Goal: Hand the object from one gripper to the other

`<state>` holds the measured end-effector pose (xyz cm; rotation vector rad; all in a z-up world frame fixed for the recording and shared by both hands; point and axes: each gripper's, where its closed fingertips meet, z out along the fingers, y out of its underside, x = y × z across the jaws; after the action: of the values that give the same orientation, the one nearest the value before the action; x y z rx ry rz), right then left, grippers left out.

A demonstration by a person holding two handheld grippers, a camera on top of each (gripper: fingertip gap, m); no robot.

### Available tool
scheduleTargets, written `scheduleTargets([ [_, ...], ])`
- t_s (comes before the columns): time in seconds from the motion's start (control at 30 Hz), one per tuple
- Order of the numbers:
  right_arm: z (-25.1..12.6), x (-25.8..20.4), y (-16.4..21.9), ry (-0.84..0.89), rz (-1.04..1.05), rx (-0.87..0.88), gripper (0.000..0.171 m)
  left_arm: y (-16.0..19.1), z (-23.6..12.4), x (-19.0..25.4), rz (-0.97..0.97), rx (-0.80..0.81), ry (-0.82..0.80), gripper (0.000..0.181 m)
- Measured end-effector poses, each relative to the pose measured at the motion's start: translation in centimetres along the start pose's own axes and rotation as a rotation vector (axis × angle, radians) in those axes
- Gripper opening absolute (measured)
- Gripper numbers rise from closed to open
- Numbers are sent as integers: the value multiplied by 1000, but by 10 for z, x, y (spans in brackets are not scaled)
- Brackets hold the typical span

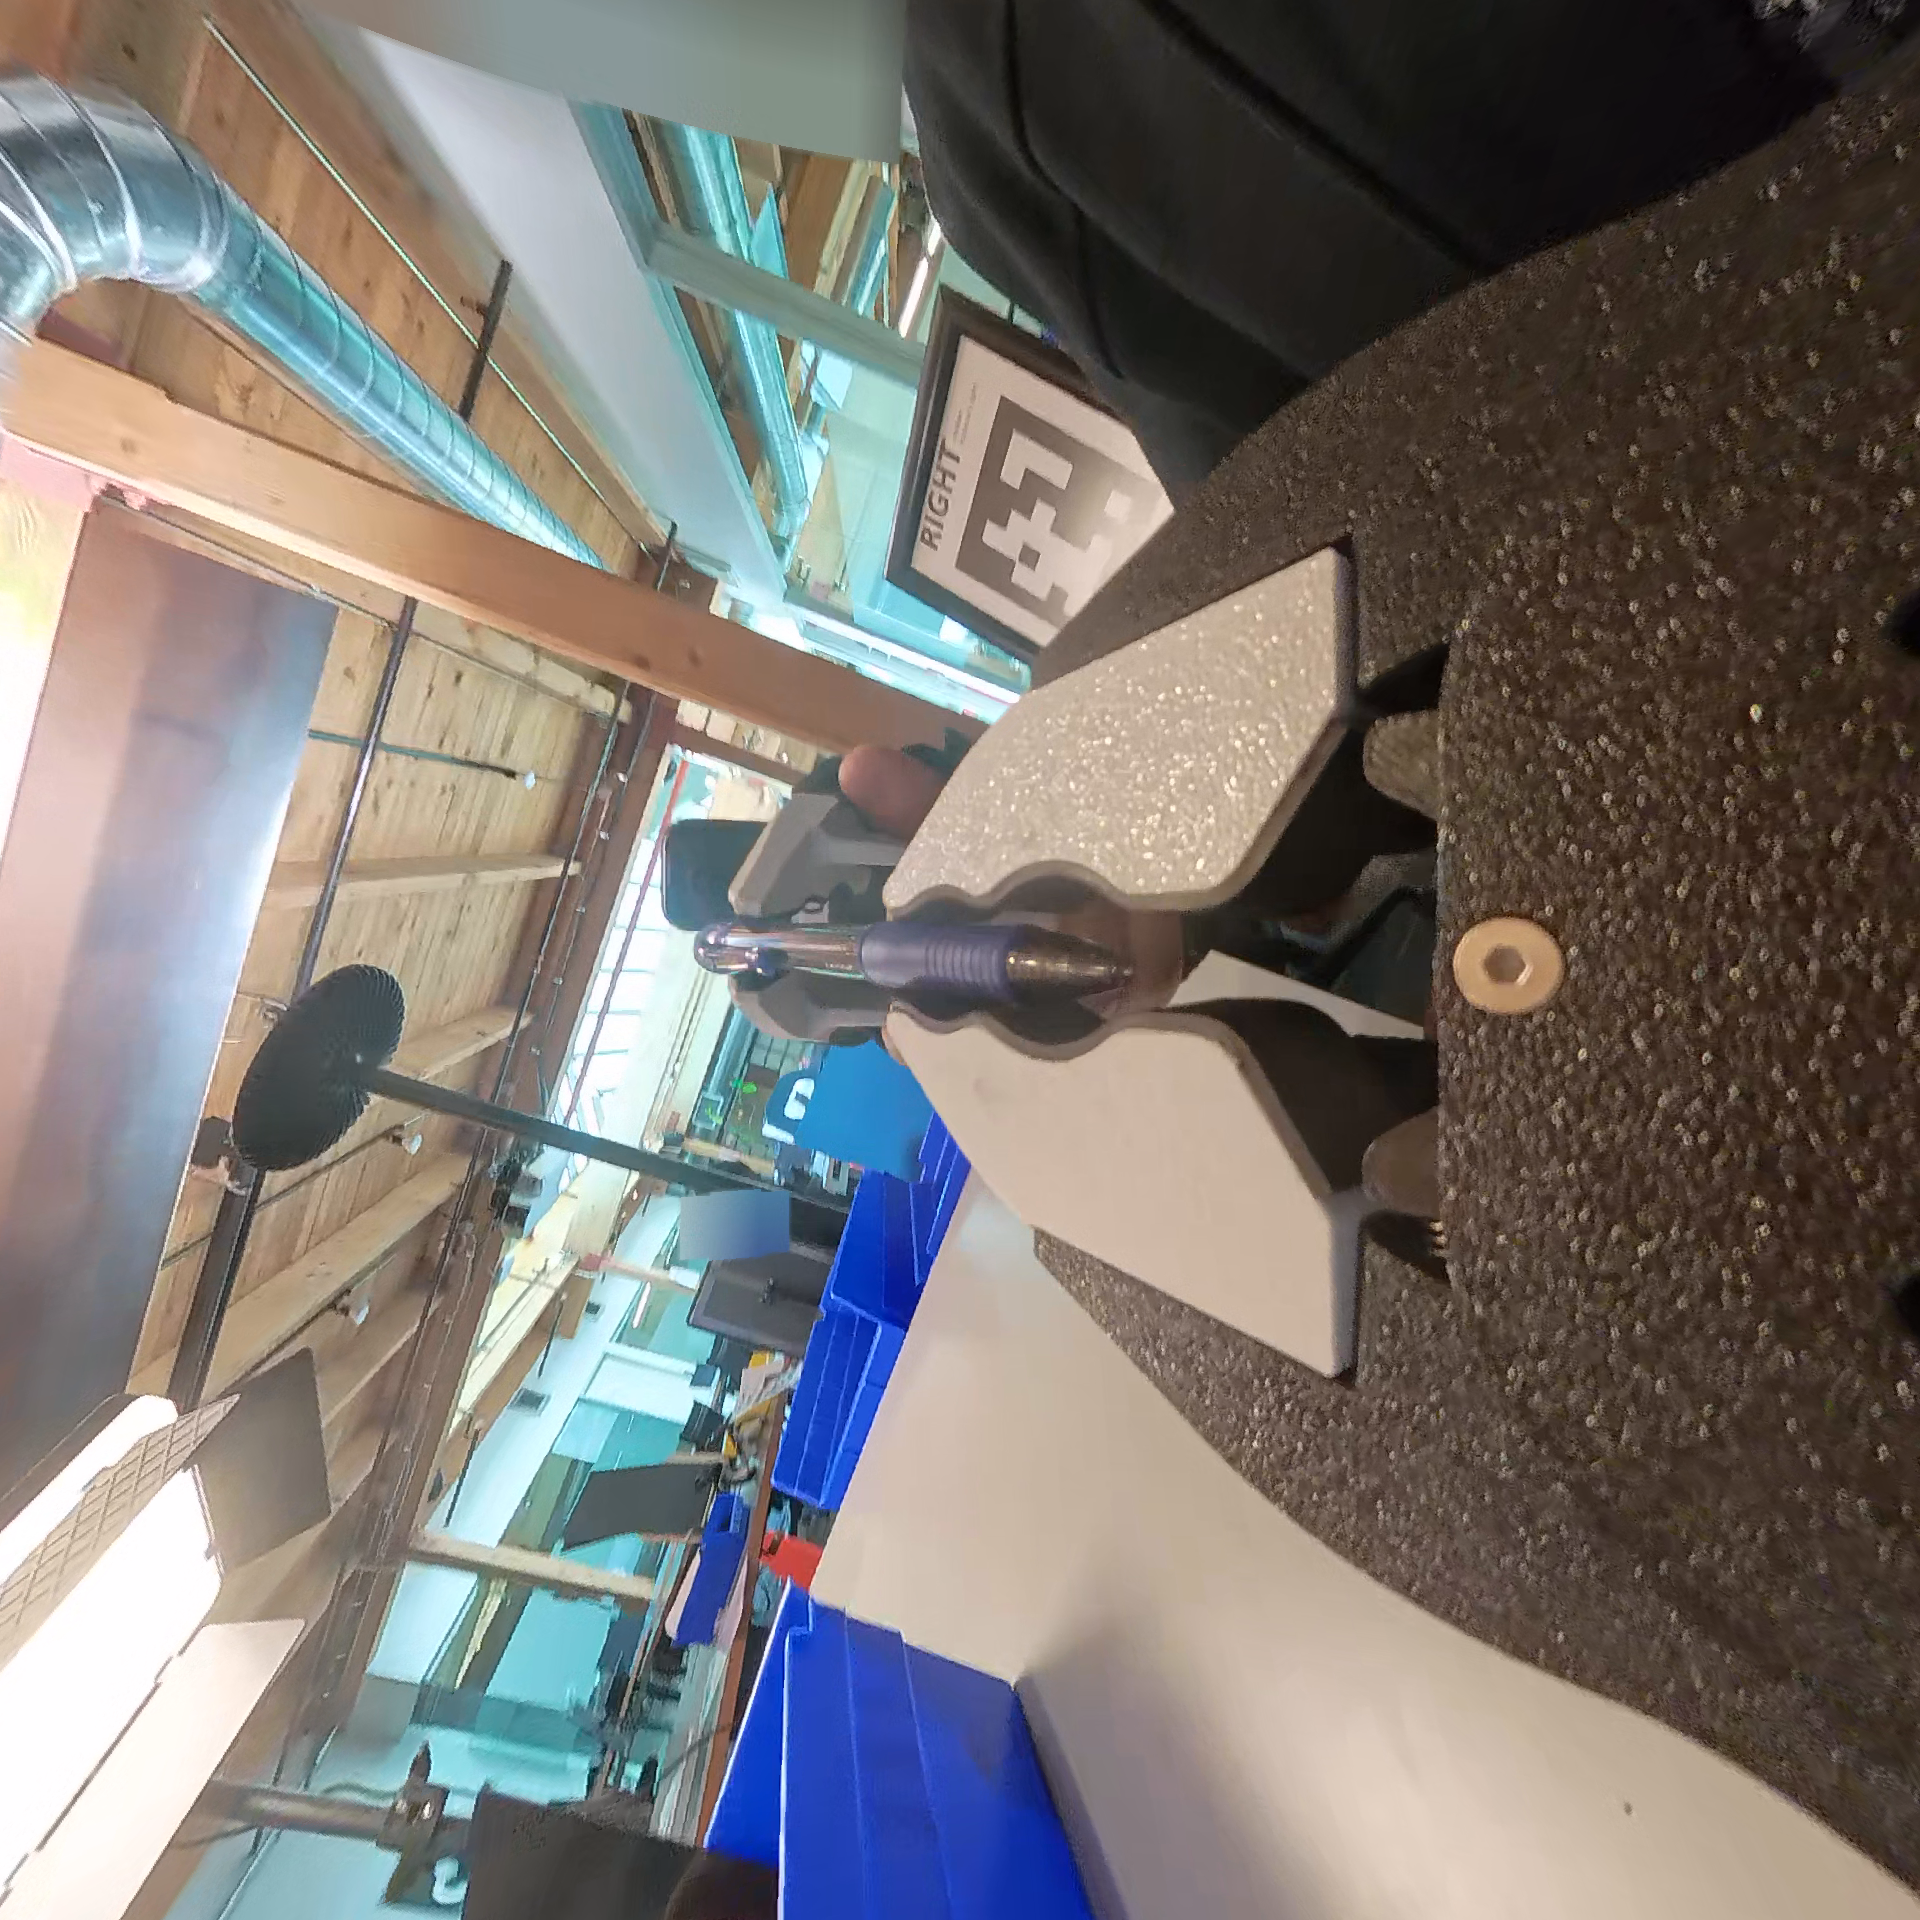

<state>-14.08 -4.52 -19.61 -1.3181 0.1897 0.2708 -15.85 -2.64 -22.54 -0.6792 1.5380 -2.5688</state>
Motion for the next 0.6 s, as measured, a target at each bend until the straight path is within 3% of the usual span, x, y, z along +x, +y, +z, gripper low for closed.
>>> scheduleTargets([
  [0.13, -6, 23, 8, 181, -163, -106, 26, -1, -3, -12, 73, -24, -114, 12],
  [0.23, -20, 48, 11, 422, -505, -259, 35, -6, -9, -26, 226, -91, -273, 12],
  [0.33, -27, 54, 10, 553, -888, -386, 40, -8, -15, -34, 404, -210, -403, 12],
  [0.43, -20, 47, 17, 595, -1215, -490, 41, -5, -18, -35, 559, -331, -474, 12],
  [0.6, -2, 40, 41, 582, -1498, -611, 39, 11, -13, -27, 633, -457, -442, 13],
])
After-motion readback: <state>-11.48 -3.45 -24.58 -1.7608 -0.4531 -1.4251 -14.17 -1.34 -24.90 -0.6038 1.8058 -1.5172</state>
